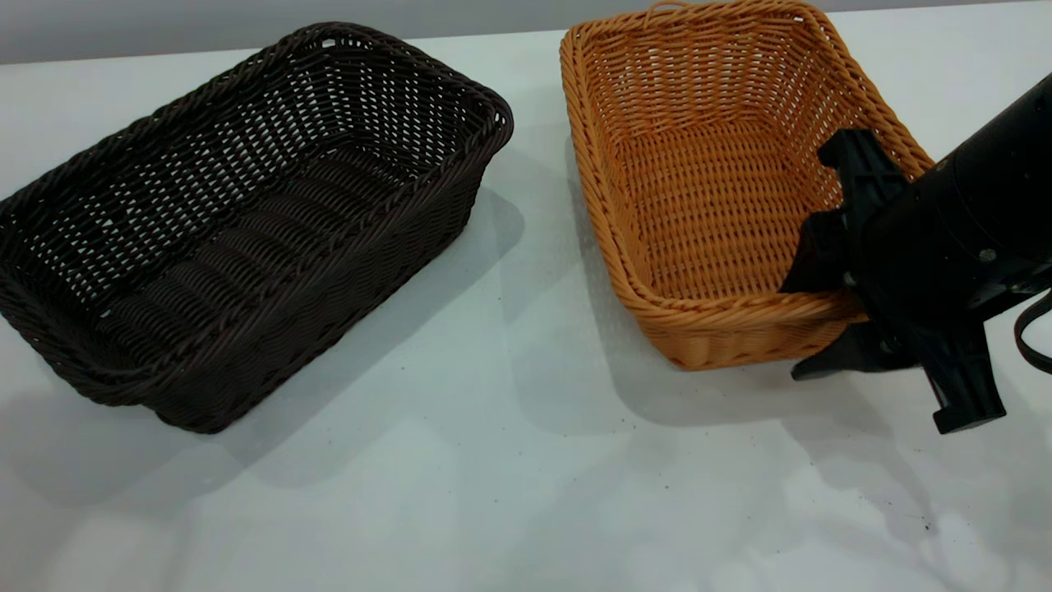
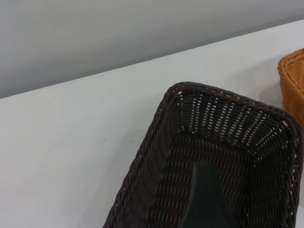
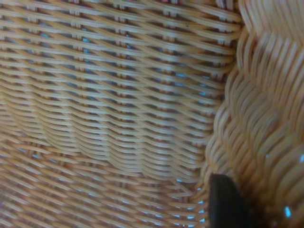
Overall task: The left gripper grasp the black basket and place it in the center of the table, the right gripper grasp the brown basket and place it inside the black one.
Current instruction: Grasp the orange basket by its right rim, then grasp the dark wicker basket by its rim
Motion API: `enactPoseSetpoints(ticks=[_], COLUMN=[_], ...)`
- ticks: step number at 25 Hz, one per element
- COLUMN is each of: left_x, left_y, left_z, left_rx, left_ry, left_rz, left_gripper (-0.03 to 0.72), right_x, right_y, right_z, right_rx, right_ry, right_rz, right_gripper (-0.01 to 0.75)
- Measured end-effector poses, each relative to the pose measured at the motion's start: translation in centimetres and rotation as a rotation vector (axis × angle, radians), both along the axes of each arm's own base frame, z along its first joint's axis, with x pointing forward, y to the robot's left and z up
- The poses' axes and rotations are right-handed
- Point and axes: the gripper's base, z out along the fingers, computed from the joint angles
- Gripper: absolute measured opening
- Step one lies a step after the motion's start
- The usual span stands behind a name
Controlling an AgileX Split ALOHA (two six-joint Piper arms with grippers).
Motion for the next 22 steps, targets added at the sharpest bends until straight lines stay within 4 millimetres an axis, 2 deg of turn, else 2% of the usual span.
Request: enactPoseSetpoints(ticks=[6,14,18,22], left_x=[-0.2,-0.7,-0.4,0.2], left_y=[-0.2,-0.6,-0.6,-0.8], left_z=[-0.3,-0.7,-1.0,-1.8], left_rx=[-0.005,-0.006,-0.007,-0.036], left_ry=[0.035,0.094,0.116,0.17], left_rz=[-0.029,-0.08,-0.082,-0.092], left_gripper=[0.421,0.421,0.421,0.421], right_x=[0.1,0.3,1.2,2.1], right_y=[-0.1,-0.8,-2.6,-5.2], right_z=[0.0,0.6,2.2,4.9], right_rx=[0.003,-0.048,-0.079,-0.102], right_ry=[0.005,-0.039,-0.122,-0.253], right_rz=[-0.025,-0.014,-0.033,-0.005], right_gripper=[0.098,0.099,0.099,0.099])
